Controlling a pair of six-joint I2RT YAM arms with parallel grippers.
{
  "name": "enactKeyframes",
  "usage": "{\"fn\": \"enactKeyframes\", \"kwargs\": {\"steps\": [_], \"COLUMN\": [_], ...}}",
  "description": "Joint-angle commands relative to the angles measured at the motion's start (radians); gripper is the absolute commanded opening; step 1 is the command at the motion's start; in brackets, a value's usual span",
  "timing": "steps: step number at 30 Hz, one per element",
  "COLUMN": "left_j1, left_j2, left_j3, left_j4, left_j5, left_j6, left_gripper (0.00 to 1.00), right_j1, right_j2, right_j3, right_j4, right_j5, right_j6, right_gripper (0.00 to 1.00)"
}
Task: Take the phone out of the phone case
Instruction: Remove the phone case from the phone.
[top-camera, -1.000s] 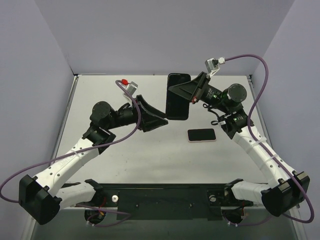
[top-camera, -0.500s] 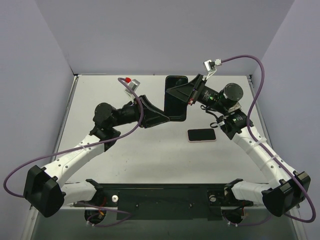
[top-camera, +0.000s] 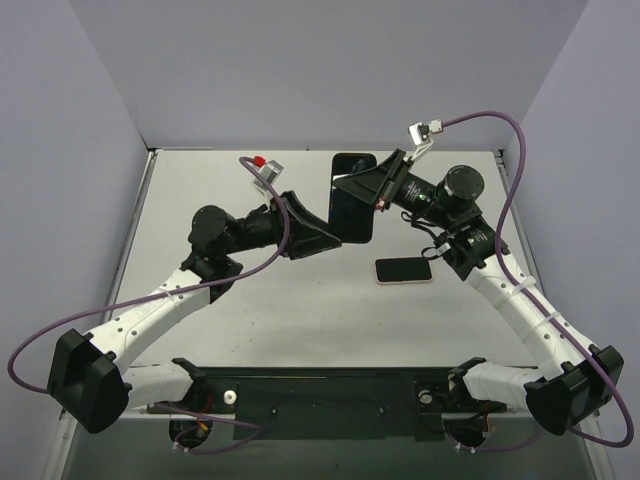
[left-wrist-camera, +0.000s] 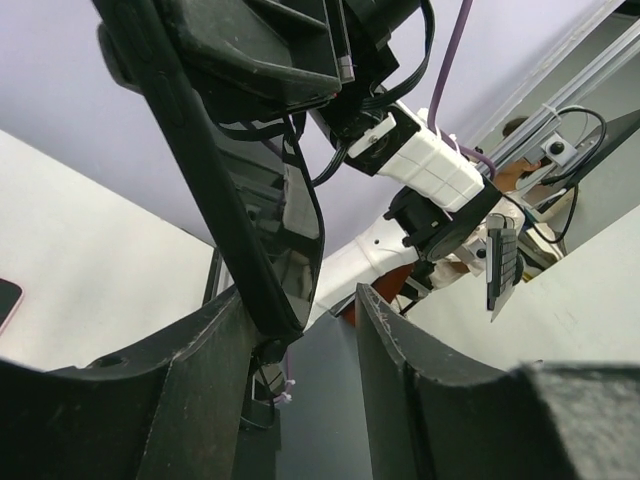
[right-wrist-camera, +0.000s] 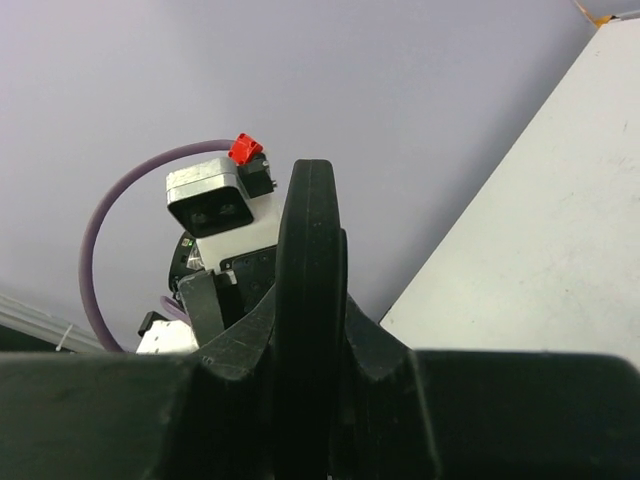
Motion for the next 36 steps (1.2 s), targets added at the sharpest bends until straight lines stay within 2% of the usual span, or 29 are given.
{"fn": "enactKeyframes", "kwargs": {"steps": [1, 9, 13, 18, 22, 26, 30, 36], "left_j1": [-0.038, -0.044, -0.044, -0.047, -0.055, -0.088, -0.133, -0.136], "left_j2": [-0.026, -0.039, -0.047, -0.105, -0.138, -0.199, -0.259, -0.256], "left_j3": [0.074, 0.094, 0.099, 0.099, 0.085, 0.056, 0.05, 0.053], "left_j4": [0.004, -0.04, -0.039, -0.142, -0.136, -0.108, -0.175, -0.205], "left_j5": [0.026, 0.0, -0.013, -0.11, -0.119, -0.135, -0.208, -0.196], "left_j6": [0.066, 0.12, 0.134, 0.285, 0.385, 0.524, 0.71, 0.776], "left_gripper": [0.53, 0.38, 0.23, 0.0, 0.0, 0.0, 0.0, 0.0], "right_j1": [-0.001, -0.003, -0.003, -0.003, -0.006, -0.02, -0.018, 0.003], "right_j2": [-0.022, -0.01, -0.01, -0.027, 0.002, 0.047, 0.087, 0.146], "right_j3": [0.054, 0.054, 0.045, 0.025, 0.016, -0.058, -0.125, -0.156], "right_j4": [0.002, -0.01, -0.005, -0.012, 0.011, 0.163, 0.329, 0.531], "right_j5": [0.093, 0.099, 0.093, 0.099, 0.095, 0.087, 0.092, 0.102], "right_j6": [-0.033, 0.007, 0.019, 0.062, 0.186, 0.386, 0.55, 0.736], "right_gripper": [0.0, 0.0, 0.0, 0.0, 0.0, 0.0, 0.0, 0.0]}}
